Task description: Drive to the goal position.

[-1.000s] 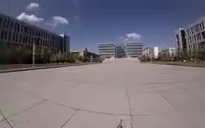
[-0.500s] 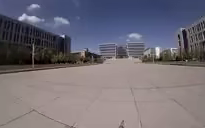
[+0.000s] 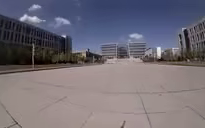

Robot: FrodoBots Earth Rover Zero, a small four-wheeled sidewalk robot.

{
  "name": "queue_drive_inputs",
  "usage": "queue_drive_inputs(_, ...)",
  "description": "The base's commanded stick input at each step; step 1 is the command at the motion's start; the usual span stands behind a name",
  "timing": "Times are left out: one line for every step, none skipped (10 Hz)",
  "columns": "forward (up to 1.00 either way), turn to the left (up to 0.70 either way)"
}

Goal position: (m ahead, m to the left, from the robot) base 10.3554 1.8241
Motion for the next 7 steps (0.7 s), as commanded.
queue_drive_inputs(0.7, 0.0)
queue_drive_inputs(0.7, 0.0)
queue_drive_inputs(0.7, 0.0)
queue_drive_inputs(0.7, 0.0)
queue_drive_inputs(0.7, 0.0)
queue_drive_inputs(0.7, 0.0)
queue_drive_inputs(0.7, 0.0)
